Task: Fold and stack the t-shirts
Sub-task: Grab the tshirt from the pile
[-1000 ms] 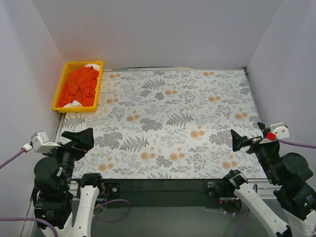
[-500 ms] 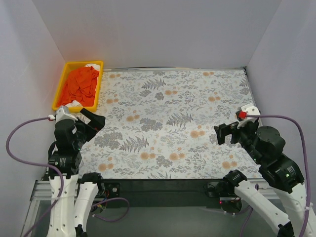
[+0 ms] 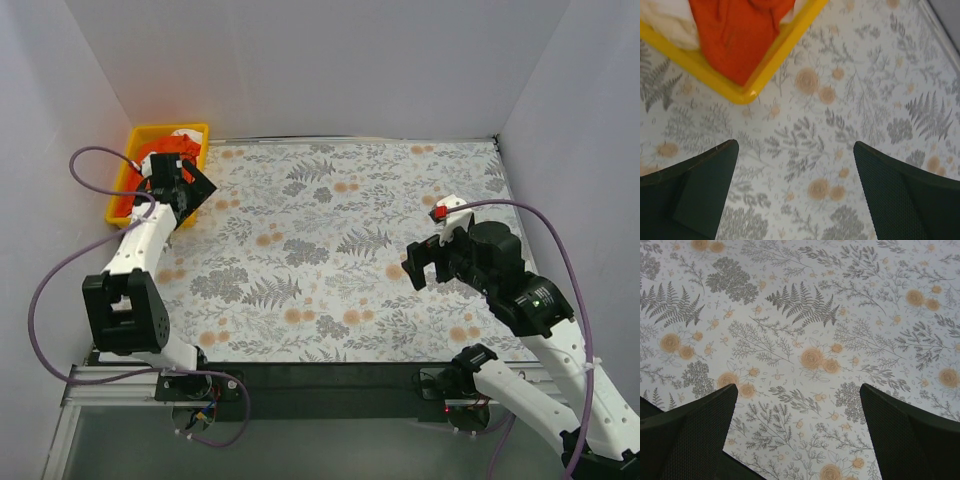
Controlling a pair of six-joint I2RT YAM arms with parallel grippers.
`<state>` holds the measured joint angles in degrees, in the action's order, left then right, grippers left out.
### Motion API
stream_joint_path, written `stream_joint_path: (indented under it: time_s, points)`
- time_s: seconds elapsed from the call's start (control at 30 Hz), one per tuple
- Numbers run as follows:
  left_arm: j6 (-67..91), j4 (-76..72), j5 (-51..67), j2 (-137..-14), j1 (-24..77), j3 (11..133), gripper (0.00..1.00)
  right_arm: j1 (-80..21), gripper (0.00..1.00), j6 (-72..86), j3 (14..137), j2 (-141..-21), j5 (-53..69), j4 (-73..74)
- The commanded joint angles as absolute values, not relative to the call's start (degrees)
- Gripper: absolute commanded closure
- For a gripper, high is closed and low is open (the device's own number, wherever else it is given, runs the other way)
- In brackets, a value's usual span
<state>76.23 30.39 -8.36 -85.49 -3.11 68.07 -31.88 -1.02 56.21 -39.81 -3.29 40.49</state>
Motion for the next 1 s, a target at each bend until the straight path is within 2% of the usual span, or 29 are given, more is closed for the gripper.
stream_joint_path:
  time_s: [0.0, 0.37, 0.7, 0.83, 0.93, 0.97]
  points:
    - [75.15, 23.65, -14.5, -92.53, -5.62, 77.24, 0.09, -31.82, 0.02, -0.35, 54.32, -39.99, 1.67, 37.27]
    - [76.99, 19.51, -16.79, -120.2, -8.96, 98.77, 0.15, -31.82, 0.02, 3.25, 50.71, -39.29, 0.27, 34.1]
    - [80.95, 19.51, -21.0, -129.63, -9.84, 105.47, 0.27, -31.9, 0.02, 5.71, 50.01, -38.06, -7.38, 34.37]
    - [79.99, 19.07, -20.83, -130.87, -10.11, 105.47, 0.46, -31.82, 0.02, 6.76, 50.1, -37.79, -8.26, 34.37]
    - [78.4, 18.9, -20.39, -131.22, -10.28, 105.38, 0.65, -31.9, 0.02, 7.03, 50.01, -37.62, -8.44, 34.54]
    - [77.96, 18.9, -20.3, -131.13, -10.37, 105.29, 0.78, -31.82, 0.02, 7.12, 50.01, -37.53, -8.52, 34.63]
